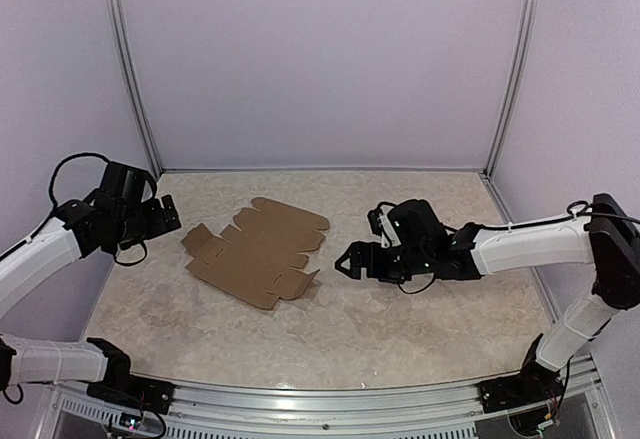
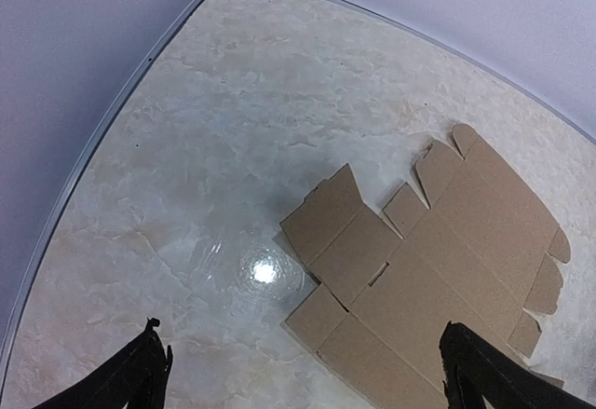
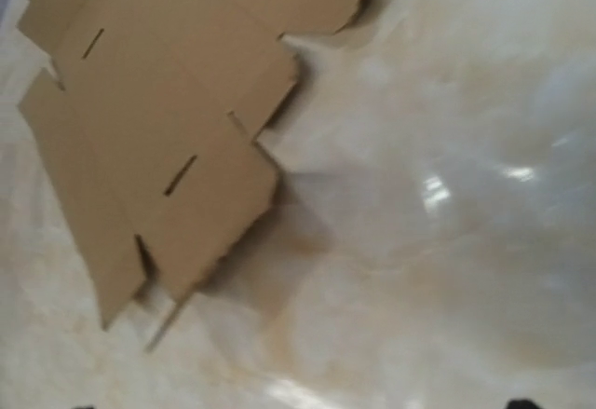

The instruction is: Fold the paper box

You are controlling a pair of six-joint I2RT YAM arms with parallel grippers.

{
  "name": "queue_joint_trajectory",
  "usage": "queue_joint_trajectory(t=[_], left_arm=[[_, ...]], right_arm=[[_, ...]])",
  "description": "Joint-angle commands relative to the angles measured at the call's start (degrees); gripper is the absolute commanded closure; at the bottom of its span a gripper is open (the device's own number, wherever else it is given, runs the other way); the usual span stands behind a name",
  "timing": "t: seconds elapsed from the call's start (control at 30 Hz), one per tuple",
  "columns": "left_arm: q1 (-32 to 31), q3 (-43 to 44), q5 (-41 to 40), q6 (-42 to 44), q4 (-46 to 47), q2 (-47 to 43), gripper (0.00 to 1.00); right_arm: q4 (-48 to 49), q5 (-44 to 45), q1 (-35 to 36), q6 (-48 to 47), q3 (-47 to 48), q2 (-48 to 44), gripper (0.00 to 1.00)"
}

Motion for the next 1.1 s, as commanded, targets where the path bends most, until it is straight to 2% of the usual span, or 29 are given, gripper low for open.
queue_joint_trajectory(t=[0.0,0.3,0.5,0.93,1.07], left_arm=[[0.3,-1.1,2.9,0.0,0.9,-1.7,0.01],[0.2,-0.8,9.5,0.0,-0.2,-5.4,0.01],[0.3,-0.6,10.0,1.0,-1.9,-8.6,0.01],[0.4,-0.5,8.2,2.7,-4.3,-11.2,0.01],[0.4,-0.5,7.7,3.0,-4.4,-11.3,0.01]], right_arm=[[6.3,-2.6,1.8,9.4,2.2,3.7,0.06],[14.4,-3.7,3.6,22.0,6.1,13.8,0.09],[17.6,-5.0,4.7,26.2,9.5,19.8,0.16],[17.9,-4.4,6.0,27.8,12.8,25.4,0.43],[18.5,-4.5,6.0,28.1,12.3,25.6,0.55]])
